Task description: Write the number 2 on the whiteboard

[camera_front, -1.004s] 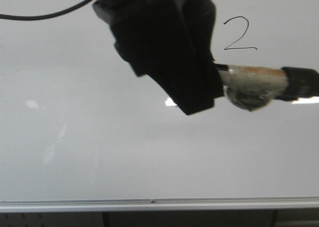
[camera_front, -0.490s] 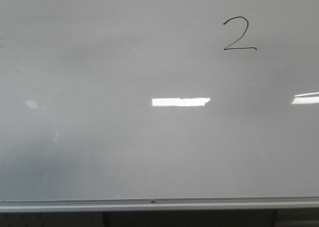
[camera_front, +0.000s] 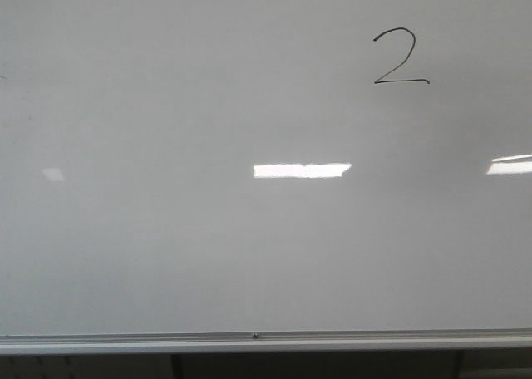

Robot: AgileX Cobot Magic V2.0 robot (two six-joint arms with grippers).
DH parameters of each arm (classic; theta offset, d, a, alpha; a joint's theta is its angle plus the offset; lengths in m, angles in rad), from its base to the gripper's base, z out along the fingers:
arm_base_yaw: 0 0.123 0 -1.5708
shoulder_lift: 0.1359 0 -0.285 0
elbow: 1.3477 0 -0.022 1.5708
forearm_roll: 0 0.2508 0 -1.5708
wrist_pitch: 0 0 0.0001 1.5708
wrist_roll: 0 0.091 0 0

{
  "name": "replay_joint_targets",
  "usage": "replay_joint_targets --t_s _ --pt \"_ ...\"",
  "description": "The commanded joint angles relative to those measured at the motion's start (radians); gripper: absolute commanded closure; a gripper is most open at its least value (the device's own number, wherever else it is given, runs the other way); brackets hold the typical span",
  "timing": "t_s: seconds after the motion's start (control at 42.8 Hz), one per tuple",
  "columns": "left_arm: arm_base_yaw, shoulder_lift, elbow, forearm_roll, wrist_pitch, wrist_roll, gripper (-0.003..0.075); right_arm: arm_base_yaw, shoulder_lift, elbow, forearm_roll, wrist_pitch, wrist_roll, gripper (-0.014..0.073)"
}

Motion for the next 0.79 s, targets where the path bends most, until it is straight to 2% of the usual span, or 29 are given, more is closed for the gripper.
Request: replay_joint_targets --t_s 0.0,0.14,0.304,0.77 --pt "0.065 -0.012 0.031 0.013 -0.175 -0.043 0.0713 -0.007 -0.006 -0.028 0.007 -0.045 0.003 0.0076" --pt "0.159 0.002 0.128 0.013 -0.410 -0.102 0.0713 -0.007 -0.006 -0.028 0.007 -0.045 0.003 0.0076" --pt "0.192 0.069 0.206 0.010 -0.671 -0.104 0.0713 -0.007 -0.006 -0.028 0.007 -0.045 0.003 0.0076" --pt "0.192 0.428 0.205 0.010 -1.149 -0.104 0.0710 -0.007 -0.006 -0.028 0.008 -0.043 0.003 0.0076"
